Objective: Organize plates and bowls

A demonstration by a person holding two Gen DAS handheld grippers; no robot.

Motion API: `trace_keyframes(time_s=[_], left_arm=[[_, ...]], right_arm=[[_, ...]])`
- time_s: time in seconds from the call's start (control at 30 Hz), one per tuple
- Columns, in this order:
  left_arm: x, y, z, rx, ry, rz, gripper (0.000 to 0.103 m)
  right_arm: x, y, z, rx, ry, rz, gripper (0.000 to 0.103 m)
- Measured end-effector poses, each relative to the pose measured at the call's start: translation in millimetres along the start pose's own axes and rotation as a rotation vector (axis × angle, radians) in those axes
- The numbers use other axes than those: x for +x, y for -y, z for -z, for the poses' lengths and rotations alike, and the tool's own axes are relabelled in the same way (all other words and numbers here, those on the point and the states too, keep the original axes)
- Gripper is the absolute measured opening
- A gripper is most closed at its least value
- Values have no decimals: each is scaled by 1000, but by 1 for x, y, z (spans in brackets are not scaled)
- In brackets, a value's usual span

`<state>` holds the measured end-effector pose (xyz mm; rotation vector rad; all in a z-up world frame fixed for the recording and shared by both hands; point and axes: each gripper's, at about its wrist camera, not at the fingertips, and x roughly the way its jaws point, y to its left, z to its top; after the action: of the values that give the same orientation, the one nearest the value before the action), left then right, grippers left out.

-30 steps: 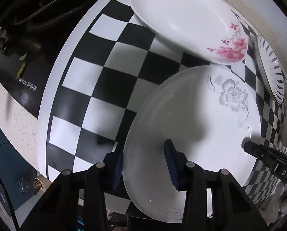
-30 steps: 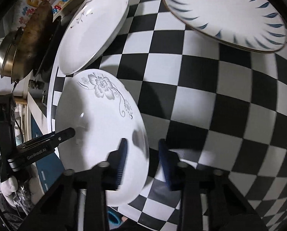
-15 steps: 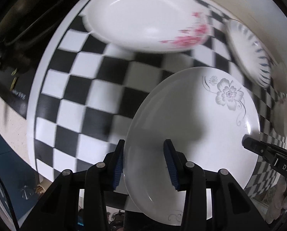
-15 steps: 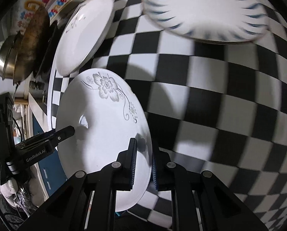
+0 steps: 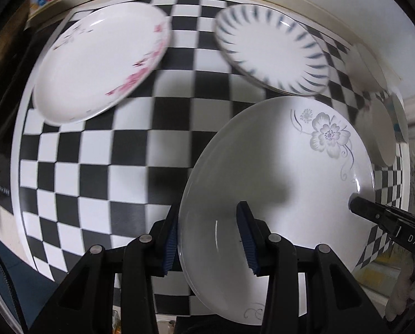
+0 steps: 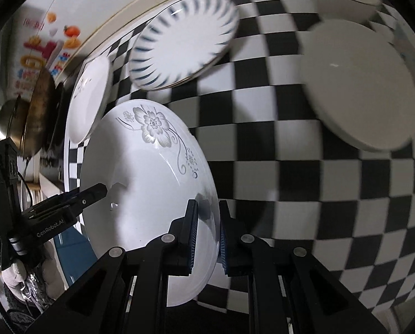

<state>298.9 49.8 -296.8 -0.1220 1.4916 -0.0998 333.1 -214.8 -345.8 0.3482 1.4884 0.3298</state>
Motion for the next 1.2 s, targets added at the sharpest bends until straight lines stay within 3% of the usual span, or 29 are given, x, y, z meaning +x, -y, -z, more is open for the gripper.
trace_keyframes(time_s=[0.33, 0.77, 0.87, 1.0, 1.13, 1.2], left_arm=[[38, 37, -18, 66, -39, -1, 37], [69, 40, -22, 40, -79, 3, 36], [41, 23, -25, -18, -39, 38, 36], [-9, -36, -31, -207, 83, 35, 37], [-23, -107, -38, -414, 121, 65, 38], [-13, -126, -46, -500, 122, 62, 38]], right_arm=[[-4, 49, 16, 96, 25, 20, 16], [14, 58, 14, 94, -8, 38, 17], [5, 65, 5, 105, -77, 28, 19], [-44, 56, -10, 92, -20, -8, 23], [-85, -8, -53, -64, 38, -62, 45], [-76, -49, -84, -156, 23, -120, 46]])
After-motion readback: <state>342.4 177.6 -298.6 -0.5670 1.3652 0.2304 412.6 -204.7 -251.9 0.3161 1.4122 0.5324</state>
